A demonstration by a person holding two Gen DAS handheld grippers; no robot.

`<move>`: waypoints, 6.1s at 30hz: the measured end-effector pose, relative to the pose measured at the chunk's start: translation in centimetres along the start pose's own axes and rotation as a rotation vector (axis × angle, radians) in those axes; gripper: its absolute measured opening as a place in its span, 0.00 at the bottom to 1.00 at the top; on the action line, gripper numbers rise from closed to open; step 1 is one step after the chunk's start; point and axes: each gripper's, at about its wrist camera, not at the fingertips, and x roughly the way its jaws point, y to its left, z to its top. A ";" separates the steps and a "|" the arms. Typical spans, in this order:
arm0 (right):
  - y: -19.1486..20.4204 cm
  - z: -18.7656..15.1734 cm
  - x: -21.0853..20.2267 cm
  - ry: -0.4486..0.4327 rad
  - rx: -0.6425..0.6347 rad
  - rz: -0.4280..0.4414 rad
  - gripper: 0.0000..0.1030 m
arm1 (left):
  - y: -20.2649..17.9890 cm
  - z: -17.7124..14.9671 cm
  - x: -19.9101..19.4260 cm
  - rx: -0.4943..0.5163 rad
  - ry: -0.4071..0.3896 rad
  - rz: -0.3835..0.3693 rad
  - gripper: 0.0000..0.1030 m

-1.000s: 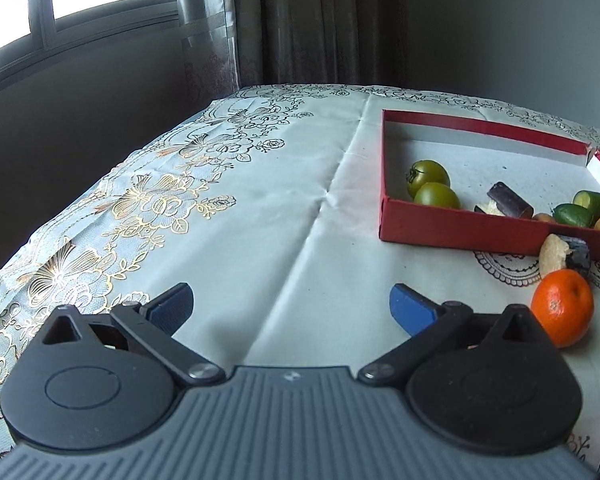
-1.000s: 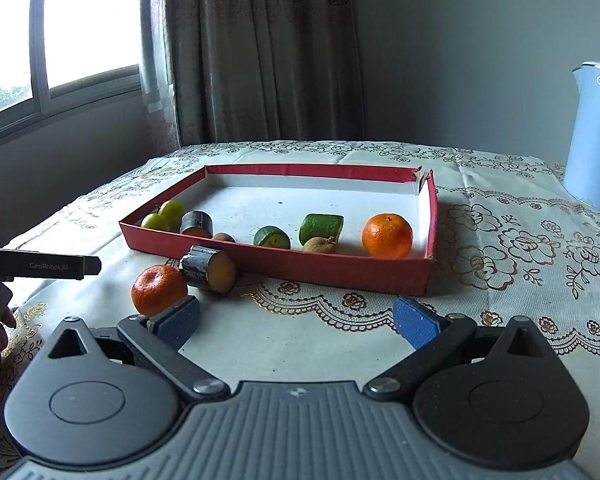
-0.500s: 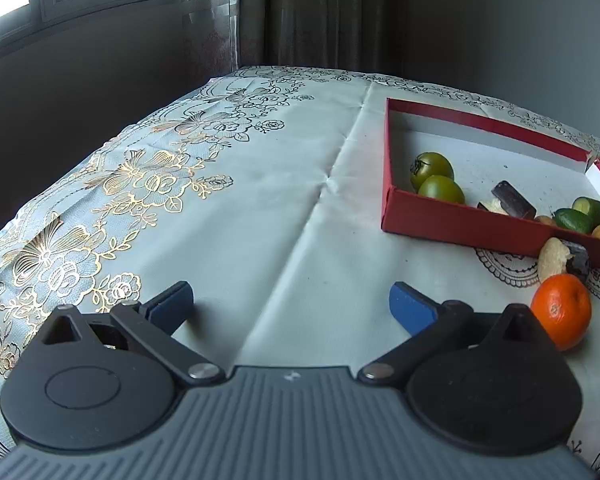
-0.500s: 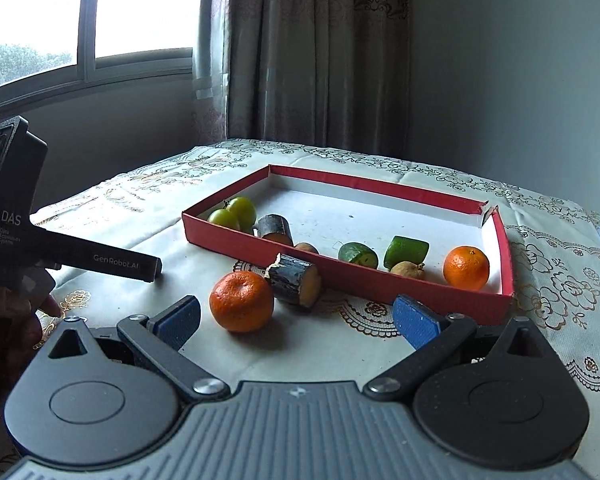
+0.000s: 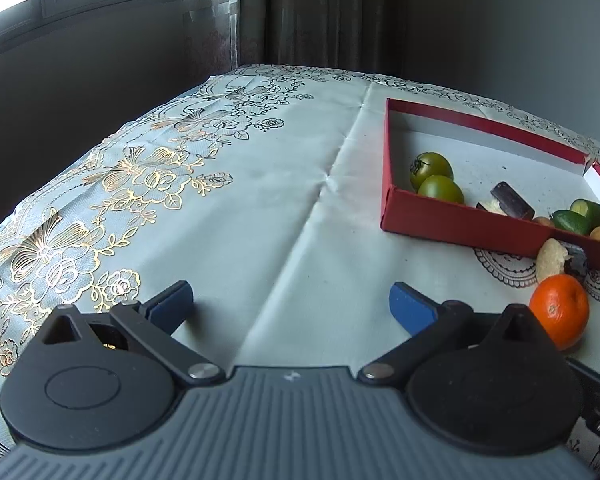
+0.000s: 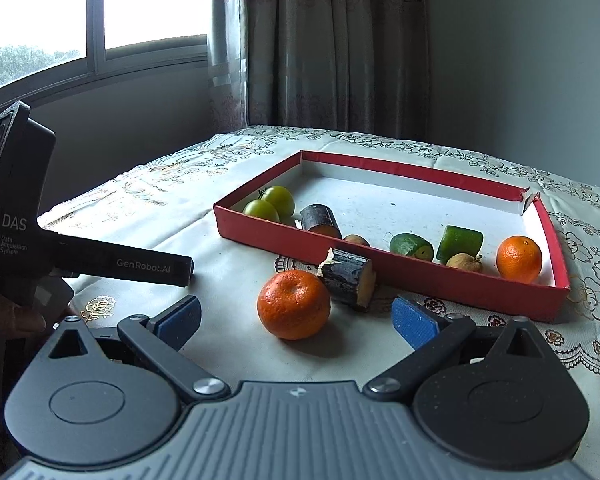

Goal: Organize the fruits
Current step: 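Move the right gripper to the orange and close on it, then carry the orange into the tray and open the right gripper, then move the left gripper to the dark cucumber piece beside the tray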

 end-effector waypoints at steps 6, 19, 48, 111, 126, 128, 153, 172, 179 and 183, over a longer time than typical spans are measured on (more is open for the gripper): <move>0.3 0.1 1.0 0.026 0.007 0.020 0.78 | 0.0 0.0 0.0 -0.001 0.000 -0.001 1.00; 0.7 0.4 2.2 0.058 0.003 -0.001 0.60 | 0.0 0.0 0.0 -0.001 -0.001 -0.001 1.00; -0.1 0.6 3.2 0.091 0.055 -0.017 0.42 | -0.1 -0.1 -0.3 0.002 -0.005 0.009 1.00; -11.0 7.4 8.1 0.025 0.100 -0.121 0.42 | 0.0 -0.2 -0.3 -0.002 -0.007 0.011 1.00; -9.1 6.7 10.0 0.085 0.039 -0.137 0.43 | 0.0 -0.2 -0.3 -0.002 -0.007 0.011 1.00; -8.8 6.8 10.2 0.090 0.020 -0.144 0.44 | 0.0 -0.2 -0.3 -0.003 -0.007 0.011 1.00; -15.2 -1.8 -3.3 0.015 0.217 -0.211 0.83 | 0.0 -0.2 -0.4 -0.001 -0.007 0.012 1.00; -16.6 -2.8 -2.7 0.075 0.294 -0.147 0.96 | -10.4 -0.4 -6.2 0.220 -0.168 -0.142 1.00; -17.2 -2.9 -3.0 0.054 0.331 -0.122 0.96 | -14.4 0.0 -5.0 0.258 -0.150 -0.150 1.00; -17.3 -3.0 -3.1 0.049 0.342 -0.113 0.97 | -15.6 0.1 -4.0 0.270 -0.126 -0.138 1.00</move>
